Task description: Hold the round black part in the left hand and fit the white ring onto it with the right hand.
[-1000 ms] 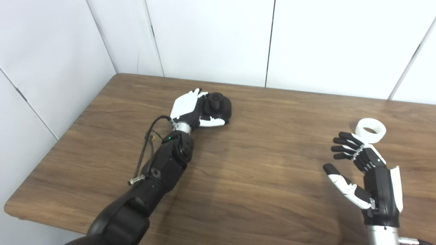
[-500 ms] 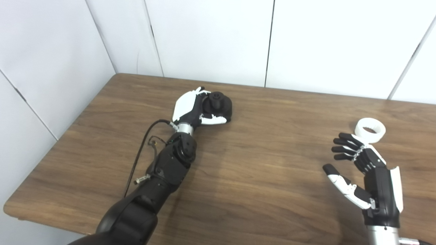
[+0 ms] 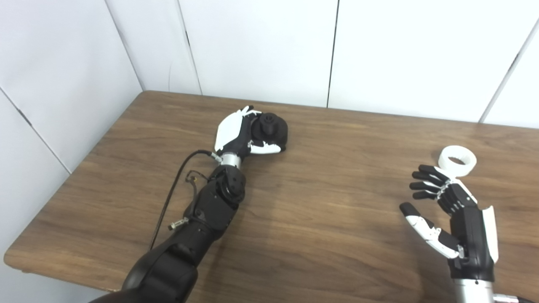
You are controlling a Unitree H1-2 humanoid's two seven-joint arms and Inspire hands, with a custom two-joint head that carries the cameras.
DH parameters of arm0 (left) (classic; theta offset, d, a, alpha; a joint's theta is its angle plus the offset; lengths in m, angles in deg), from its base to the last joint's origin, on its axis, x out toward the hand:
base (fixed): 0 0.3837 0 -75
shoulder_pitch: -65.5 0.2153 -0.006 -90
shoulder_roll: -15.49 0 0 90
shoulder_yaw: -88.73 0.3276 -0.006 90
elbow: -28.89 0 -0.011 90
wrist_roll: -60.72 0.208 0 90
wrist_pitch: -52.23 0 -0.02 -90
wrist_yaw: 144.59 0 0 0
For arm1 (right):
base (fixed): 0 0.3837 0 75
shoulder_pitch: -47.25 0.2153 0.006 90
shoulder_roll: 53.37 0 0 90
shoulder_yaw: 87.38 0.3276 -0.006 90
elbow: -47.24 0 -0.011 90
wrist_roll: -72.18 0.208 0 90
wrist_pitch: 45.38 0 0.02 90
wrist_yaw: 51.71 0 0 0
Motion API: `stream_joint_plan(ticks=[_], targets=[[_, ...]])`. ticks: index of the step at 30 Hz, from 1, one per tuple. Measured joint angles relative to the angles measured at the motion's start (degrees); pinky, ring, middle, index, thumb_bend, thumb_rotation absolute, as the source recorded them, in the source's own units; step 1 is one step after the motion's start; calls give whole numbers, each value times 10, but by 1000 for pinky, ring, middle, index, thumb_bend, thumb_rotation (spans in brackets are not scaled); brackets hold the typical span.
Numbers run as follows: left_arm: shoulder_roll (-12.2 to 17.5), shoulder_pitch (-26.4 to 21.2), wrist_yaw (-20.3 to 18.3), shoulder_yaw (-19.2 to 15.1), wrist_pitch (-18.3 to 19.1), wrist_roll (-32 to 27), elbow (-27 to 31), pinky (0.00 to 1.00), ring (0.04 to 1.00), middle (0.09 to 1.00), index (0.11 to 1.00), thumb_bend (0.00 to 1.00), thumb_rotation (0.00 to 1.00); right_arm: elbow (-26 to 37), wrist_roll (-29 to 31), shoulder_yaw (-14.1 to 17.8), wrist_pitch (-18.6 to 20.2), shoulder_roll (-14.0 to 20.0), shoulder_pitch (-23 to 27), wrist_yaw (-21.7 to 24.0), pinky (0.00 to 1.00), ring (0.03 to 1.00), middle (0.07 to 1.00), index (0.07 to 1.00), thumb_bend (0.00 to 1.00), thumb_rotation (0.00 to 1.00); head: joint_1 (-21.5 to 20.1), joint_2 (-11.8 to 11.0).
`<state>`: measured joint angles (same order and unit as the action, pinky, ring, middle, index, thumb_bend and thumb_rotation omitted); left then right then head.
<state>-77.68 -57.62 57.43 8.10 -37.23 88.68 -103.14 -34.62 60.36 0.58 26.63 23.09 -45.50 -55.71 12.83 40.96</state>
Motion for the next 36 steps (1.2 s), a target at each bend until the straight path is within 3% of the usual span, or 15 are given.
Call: stream_joint_plan(ticks=[16, 21, 27, 36], targets=[[-4, 59, -49, 4, 8, -15, 101, 1000, 983, 942, 594, 855, 235, 0, 2, 1, 2, 0, 0, 2, 571, 649, 704, 728, 611, 265, -4, 0], [-4, 85, -67, 13, 13, -15, 146, 959, 979, 937, 594, 856, 249, 0, 3, 1, 2, 0, 1, 2, 568, 647, 705, 730, 607, 262, -4, -2], [-9, 114, -88, 23, 33, -14, 197, 995, 998, 942, 598, 862, 265, 0, 2, 1, 2, 0, 1, 2, 572, 646, 701, 729, 611, 264, -4, 0], [-6, 164, -153, 42, 77, -11, 305, 1000, 1000, 963, 603, 880, 267, -1, 0, 1, 2, 0, 1, 2, 572, 648, 704, 730, 613, 281, -9, 0]])
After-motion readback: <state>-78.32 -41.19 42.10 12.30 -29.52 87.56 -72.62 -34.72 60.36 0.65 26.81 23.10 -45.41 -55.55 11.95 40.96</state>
